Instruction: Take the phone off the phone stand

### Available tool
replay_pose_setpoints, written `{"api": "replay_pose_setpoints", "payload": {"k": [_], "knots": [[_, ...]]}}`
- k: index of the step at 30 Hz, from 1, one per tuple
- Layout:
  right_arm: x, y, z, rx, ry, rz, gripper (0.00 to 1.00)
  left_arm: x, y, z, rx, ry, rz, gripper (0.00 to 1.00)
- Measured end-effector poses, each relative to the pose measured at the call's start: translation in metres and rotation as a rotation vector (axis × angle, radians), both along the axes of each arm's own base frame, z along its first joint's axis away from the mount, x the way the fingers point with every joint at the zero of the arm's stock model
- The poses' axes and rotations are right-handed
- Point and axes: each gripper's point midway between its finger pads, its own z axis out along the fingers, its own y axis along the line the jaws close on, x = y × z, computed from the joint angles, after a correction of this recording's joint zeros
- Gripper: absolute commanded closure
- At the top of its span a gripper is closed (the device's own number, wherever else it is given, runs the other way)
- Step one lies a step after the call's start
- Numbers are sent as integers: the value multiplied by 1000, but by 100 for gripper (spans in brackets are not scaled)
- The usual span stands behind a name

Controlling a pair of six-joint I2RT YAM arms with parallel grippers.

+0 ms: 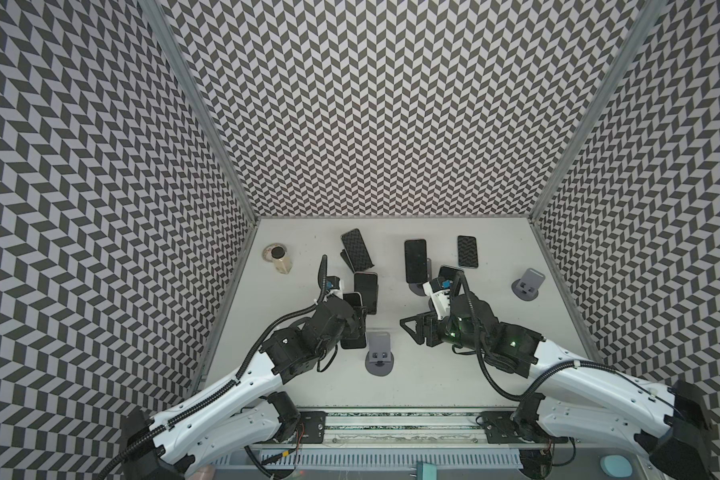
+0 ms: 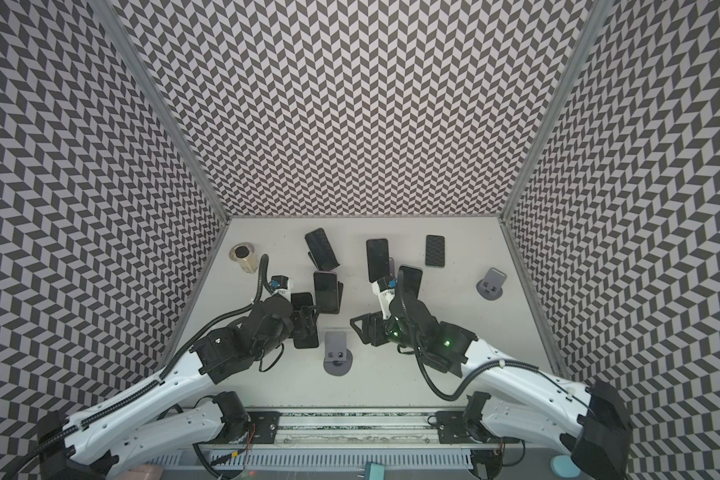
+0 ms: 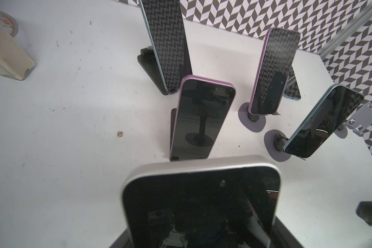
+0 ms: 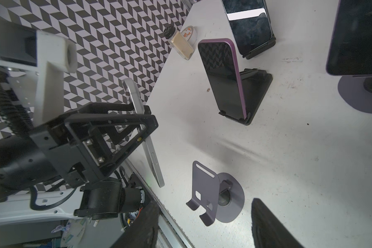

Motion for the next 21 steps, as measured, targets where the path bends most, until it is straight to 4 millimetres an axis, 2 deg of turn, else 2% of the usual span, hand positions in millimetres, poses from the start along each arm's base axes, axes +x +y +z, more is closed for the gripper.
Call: {"api": "replay_pose_setpoints", "payload": {"k": [5, 10, 15, 21], "knots": [[3, 25, 8, 13, -5, 35, 34, 9, 16, -1, 38, -3, 7, 36], [1, 51, 12, 20, -2, 72, 34, 25, 41, -4, 85, 1, 44, 36], [-2, 77, 22, 33, -3, 112, 34, 45, 63, -20, 143, 41, 72, 36], [-9, 98, 42, 73, -20, 147, 34, 64, 80, -32, 161, 66, 84, 36]]}}
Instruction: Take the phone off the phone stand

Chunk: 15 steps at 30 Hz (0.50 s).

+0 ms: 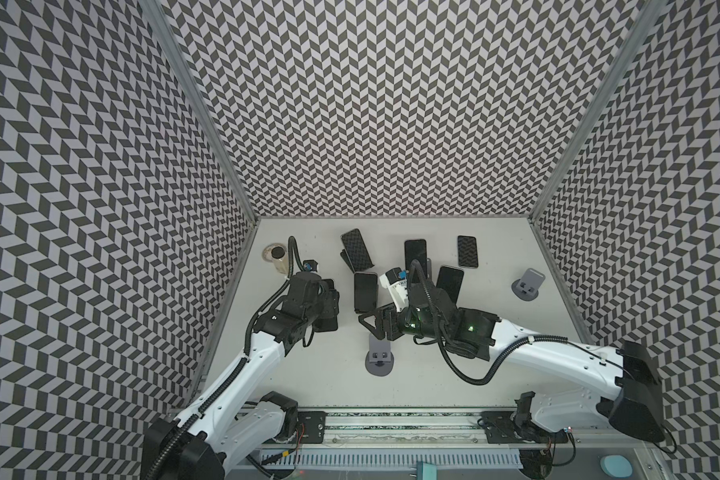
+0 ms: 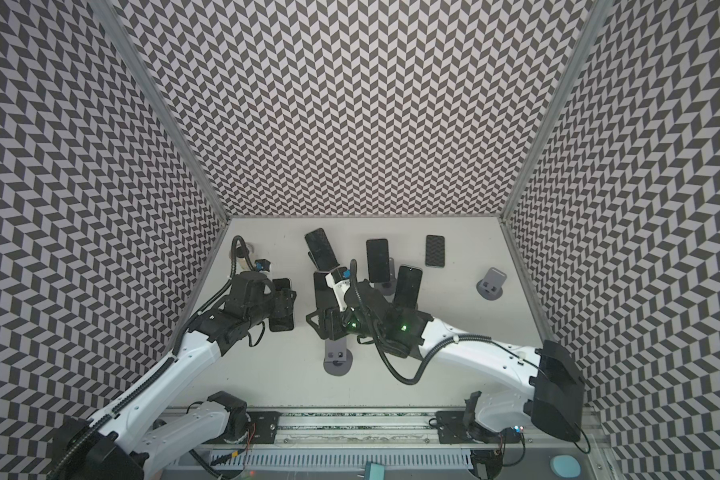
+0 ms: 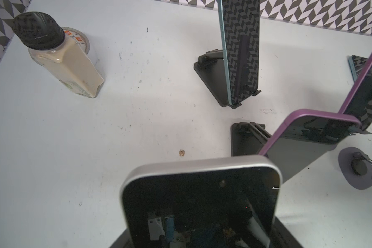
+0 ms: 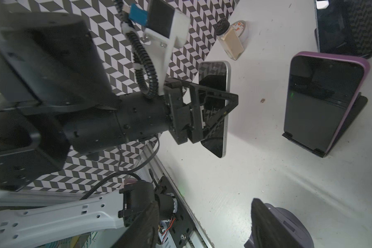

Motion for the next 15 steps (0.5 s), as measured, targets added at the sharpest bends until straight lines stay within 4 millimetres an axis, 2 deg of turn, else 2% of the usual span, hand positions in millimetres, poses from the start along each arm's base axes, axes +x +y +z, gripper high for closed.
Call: {"api": "replay_pose_setpoints", "payload": {"k": [5, 15], "knots": [[-4, 14, 8, 11, -9, 18, 34, 14, 16, -9, 22, 13, 9, 36], [-3, 33, -2, -13, 1, 33, 34, 36, 47, -35, 41, 63, 53, 36]]}}
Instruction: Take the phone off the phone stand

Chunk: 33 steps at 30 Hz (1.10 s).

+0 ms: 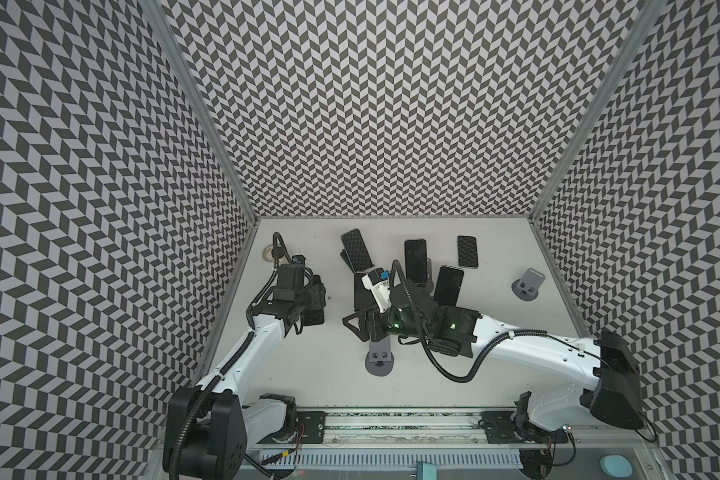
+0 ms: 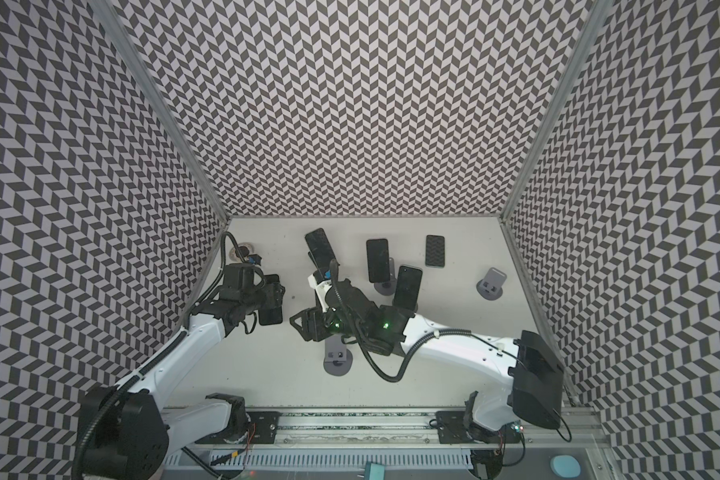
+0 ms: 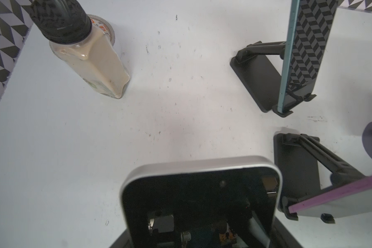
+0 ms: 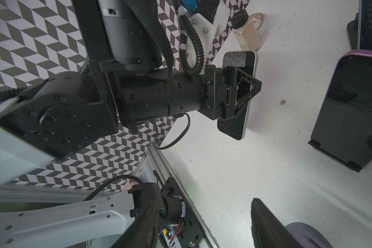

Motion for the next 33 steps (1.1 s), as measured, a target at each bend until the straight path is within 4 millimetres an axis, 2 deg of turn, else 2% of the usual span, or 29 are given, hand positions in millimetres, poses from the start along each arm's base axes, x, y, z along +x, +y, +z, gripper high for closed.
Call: {"api": "replay_pose_setpoints", "payload": {"k": [9, 18, 25, 33], "knots": [[-6, 6, -8, -14, 11, 14, 33, 17, 13, -23, -28, 48, 24, 37], [-3, 12, -11, -25, 15, 13, 33, 41, 28, -30, -12, 62, 33, 36], [-6, 13, -9, -25, 16, 20, 33, 55, 35, -44, 19, 102, 18, 36], [-13, 13, -16, -52, 33, 25, 33, 57, 38, -55, 40, 134, 6, 36]]}}
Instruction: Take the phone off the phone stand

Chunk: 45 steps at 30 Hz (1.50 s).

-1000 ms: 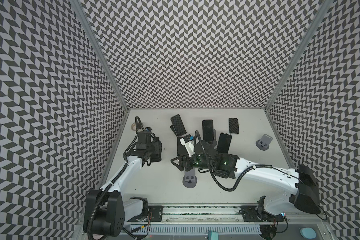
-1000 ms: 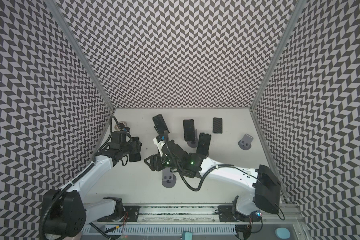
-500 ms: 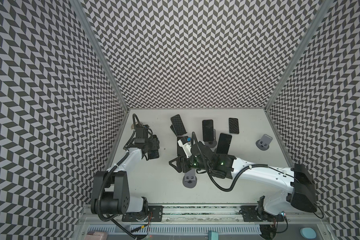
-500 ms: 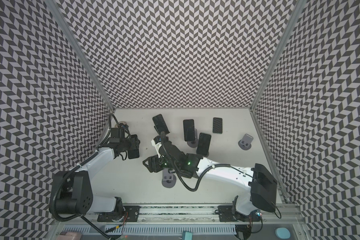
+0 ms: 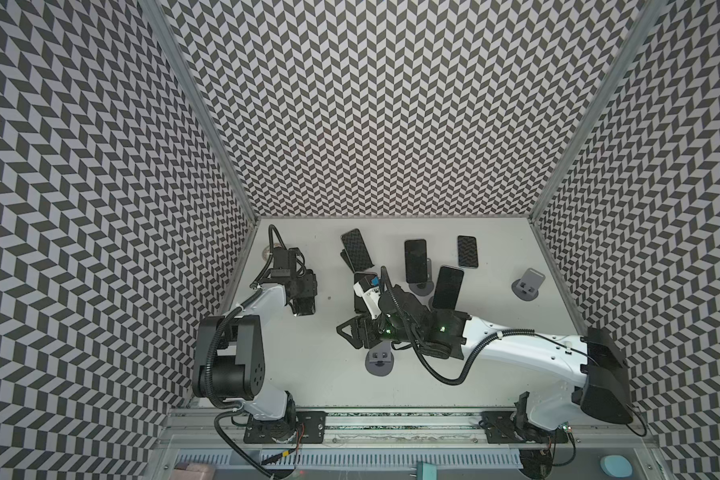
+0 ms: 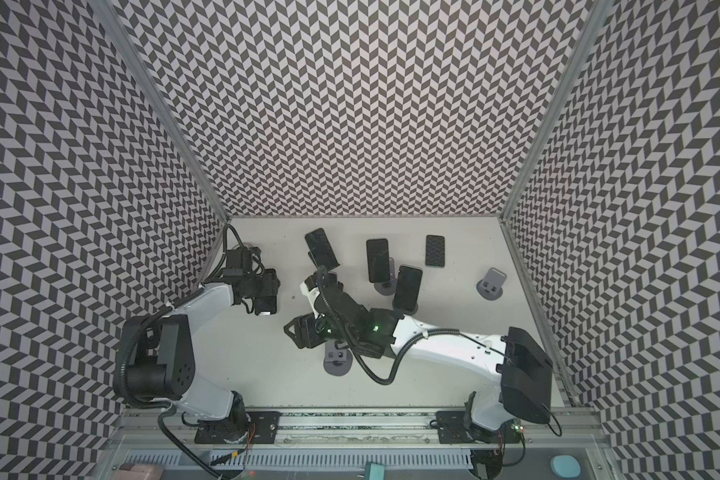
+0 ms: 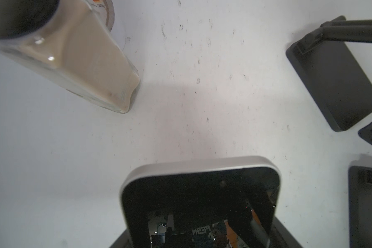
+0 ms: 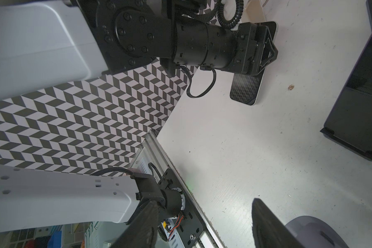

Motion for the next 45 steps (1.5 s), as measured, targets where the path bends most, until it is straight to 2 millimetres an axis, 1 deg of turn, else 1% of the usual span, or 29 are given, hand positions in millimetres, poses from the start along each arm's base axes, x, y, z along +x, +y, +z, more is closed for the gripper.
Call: {"api": "replay_pose_setpoints", "payload": {"k": [7, 17, 26, 29, 33, 37, 45], "knots": [[-7, 1, -3, -12, 5, 3, 33, -3, 6, -10, 31, 33, 8, 36], [-18, 4, -3, -24, 7, 11, 32, -6, 6, -24, 35, 76, 8, 37], [-19, 8, -4, -36, 10, 5, 32, -8, 6, -32, 35, 97, 9, 36], [-19, 10, -3, -37, 8, 4, 32, -8, 6, -36, 34, 107, 9, 36], [-21, 9, -3, -47, 8, 5, 32, -8, 6, -36, 34, 108, 9, 33], [-22, 12, 2, -44, 4, 2, 31, -8, 6, -38, 34, 113, 13, 31], [-32, 15, 6, -47, 6, -6, 31, -10, 8, -48, 34, 140, 30, 28]]}}
